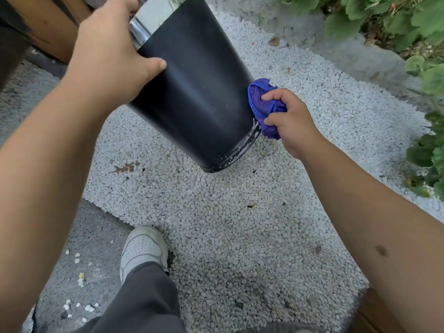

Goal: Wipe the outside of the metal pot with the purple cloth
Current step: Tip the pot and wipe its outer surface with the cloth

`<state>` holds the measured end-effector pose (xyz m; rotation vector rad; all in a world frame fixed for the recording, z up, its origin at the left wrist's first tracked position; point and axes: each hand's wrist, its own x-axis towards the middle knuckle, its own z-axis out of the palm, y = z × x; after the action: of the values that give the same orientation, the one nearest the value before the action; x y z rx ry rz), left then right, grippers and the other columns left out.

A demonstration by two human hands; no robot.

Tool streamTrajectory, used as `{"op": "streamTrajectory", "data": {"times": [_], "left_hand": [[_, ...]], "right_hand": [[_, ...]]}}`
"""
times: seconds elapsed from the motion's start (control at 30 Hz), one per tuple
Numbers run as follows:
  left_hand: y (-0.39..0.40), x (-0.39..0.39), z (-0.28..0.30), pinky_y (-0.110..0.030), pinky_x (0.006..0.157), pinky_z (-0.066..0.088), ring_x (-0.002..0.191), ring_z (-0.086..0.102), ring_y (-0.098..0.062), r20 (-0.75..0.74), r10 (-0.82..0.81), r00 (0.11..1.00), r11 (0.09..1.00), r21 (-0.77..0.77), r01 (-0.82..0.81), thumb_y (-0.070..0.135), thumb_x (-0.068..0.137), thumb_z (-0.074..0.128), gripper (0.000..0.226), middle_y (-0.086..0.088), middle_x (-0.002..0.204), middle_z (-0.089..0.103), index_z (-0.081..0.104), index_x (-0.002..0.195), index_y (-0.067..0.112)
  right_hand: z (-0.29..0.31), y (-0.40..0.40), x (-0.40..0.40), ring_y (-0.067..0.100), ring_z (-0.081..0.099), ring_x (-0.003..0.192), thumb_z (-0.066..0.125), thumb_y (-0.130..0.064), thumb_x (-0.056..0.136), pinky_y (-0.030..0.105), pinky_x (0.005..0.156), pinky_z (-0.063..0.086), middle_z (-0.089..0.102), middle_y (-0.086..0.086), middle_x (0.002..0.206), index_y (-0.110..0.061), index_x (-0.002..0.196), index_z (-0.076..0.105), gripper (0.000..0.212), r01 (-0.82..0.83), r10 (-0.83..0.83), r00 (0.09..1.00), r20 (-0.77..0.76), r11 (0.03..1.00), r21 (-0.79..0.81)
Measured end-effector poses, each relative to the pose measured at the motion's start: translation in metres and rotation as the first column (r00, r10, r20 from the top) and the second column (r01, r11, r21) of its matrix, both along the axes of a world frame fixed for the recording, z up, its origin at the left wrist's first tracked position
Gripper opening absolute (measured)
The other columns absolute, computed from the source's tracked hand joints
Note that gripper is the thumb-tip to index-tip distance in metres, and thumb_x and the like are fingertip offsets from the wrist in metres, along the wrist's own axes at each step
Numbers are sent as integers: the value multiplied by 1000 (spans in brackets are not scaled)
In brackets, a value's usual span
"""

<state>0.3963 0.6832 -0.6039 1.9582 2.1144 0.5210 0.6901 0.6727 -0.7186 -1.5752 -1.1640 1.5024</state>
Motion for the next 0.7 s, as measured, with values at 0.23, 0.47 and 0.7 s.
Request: {"op": "streamTrajectory", "data": {"times": [0.23,0.47,0.7], "left_hand": [[-36,3,-14,-64,82,44,113,44,-56,-434,-243,867,970,-116,214,50,50,91,116,-21,164,11,36,149,33],[-34,21,-19,-58,77,37,120,36,-64,-533,-314,786,948,-138,286,55,38,94,128,-18,165,13,33,149,37],[-39,53,-14,-60,78,37,121,36,-62,-552,-267,790,963,-131,234,53,37,93,125,-12,166,12,36,146,38]], "right_hand": [[-1,0,-1,13,56,66,55,3,63,25,53,45,62,3,96,-41,82,67,50,-9,8,999,-33,1000,-24],[-8,-3,3,15,59,74,52,15,73,26,60,48,62,4,101,-32,90,66,52,55,-60,991,-123,997,-47],[-7,8,14,17,59,75,49,18,76,26,59,47,62,4,102,-28,93,66,52,98,-106,988,-111,992,-82]]}}
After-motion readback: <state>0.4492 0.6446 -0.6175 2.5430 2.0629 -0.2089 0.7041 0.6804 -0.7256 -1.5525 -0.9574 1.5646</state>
